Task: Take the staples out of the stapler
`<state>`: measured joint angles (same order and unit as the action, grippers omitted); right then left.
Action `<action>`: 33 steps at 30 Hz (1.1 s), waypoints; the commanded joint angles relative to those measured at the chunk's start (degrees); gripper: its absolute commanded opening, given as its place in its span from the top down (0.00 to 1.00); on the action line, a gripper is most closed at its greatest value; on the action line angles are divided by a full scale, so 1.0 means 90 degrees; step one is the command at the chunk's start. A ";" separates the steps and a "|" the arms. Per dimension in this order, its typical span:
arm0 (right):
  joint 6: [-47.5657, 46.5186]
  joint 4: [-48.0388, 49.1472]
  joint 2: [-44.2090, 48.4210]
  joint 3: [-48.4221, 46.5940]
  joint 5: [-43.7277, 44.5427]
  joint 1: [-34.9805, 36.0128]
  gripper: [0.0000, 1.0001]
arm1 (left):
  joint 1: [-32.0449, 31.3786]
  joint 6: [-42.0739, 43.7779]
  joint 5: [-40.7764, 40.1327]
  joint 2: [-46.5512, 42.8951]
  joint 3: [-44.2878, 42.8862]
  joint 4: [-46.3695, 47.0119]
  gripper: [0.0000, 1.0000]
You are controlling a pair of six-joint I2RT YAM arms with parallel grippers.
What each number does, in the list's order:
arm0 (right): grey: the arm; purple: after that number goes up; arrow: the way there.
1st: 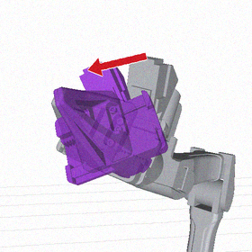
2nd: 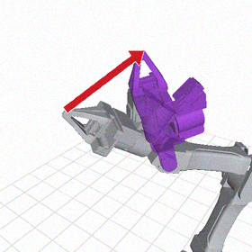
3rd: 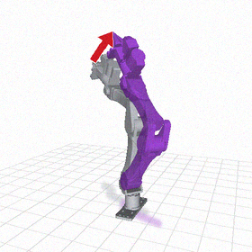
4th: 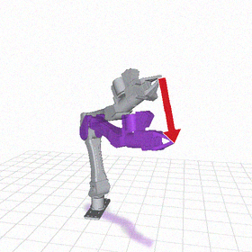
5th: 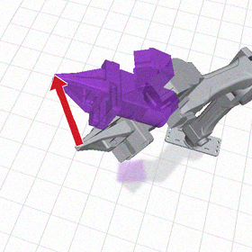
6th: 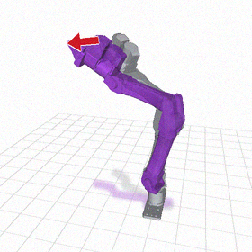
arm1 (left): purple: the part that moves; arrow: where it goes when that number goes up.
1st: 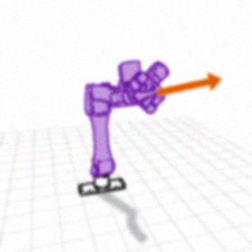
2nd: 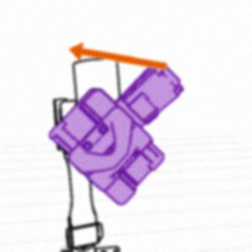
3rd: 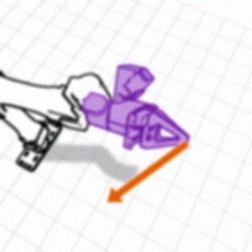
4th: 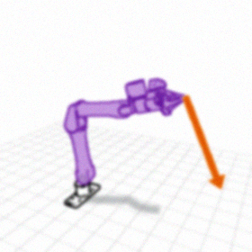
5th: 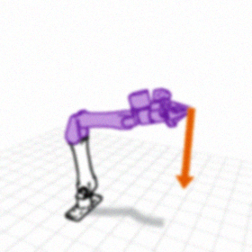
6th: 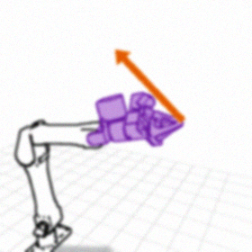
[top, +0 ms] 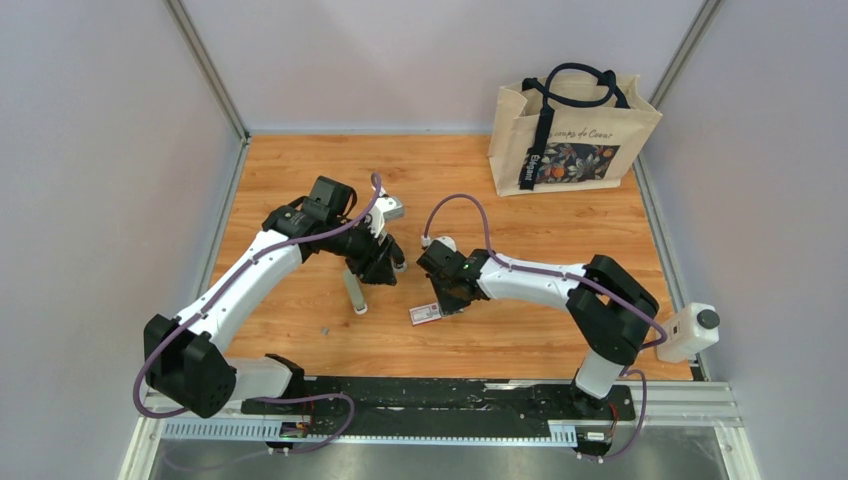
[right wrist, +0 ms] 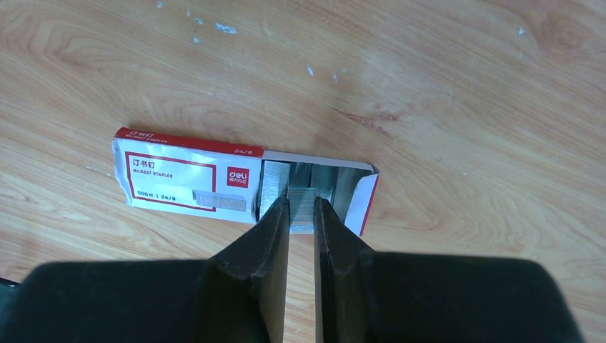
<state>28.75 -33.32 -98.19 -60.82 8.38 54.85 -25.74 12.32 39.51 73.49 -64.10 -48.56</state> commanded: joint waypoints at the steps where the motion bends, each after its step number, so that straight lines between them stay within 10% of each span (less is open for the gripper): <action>1: -0.0040 0.0216 0.0031 -0.0039 -0.0081 -0.0079 0.86 | -0.0002 0.0028 0.0210 -0.0158 -0.0105 0.0092 0.39; 33: -0.0001 0.0187 0.0032 0.0039 -0.0140 -0.0206 0.84 | -0.0002 0.0018 0.0308 -0.0256 -0.0105 0.0014 0.39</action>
<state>28.75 -32.53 -98.19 -60.45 6.79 53.43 -25.74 12.32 40.49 73.43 -64.10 -48.62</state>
